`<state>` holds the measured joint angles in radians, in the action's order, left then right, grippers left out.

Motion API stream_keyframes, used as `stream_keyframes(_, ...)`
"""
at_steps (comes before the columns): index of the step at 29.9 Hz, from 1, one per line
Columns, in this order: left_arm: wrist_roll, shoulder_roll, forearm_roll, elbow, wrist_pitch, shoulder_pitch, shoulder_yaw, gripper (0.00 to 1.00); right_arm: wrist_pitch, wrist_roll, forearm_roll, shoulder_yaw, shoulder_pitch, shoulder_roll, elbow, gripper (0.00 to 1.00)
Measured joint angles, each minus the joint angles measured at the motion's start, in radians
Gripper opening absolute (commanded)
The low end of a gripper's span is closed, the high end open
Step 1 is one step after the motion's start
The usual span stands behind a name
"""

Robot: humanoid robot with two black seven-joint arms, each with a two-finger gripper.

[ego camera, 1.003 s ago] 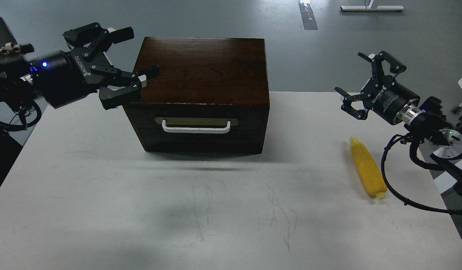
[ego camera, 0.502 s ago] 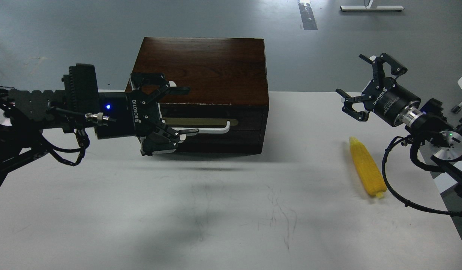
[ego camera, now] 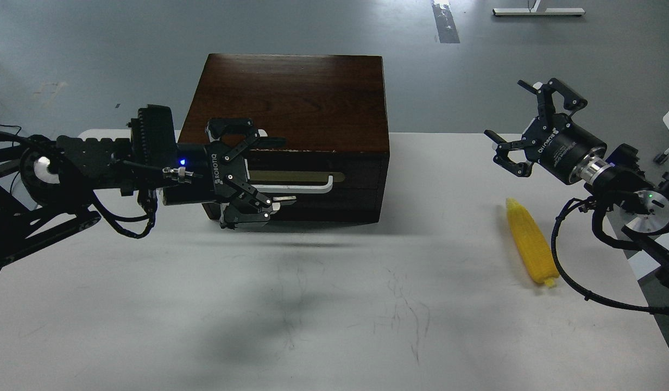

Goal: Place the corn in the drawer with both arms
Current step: 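Reach the left gripper down to the white drawer handle, then close the left gripper on the white drawer handle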

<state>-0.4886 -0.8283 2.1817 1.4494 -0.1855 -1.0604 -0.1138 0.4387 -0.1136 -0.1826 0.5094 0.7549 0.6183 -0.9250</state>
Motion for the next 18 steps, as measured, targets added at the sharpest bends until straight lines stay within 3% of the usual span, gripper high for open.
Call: stream_keyframes(18, 0.000, 0.081, 0.000, -0.071, 0.000, -0.026, 0.049, 0.89, 0.000, 0.000, 0.000, 0.000, -0.009, 0.003, 0.001, 1.00)
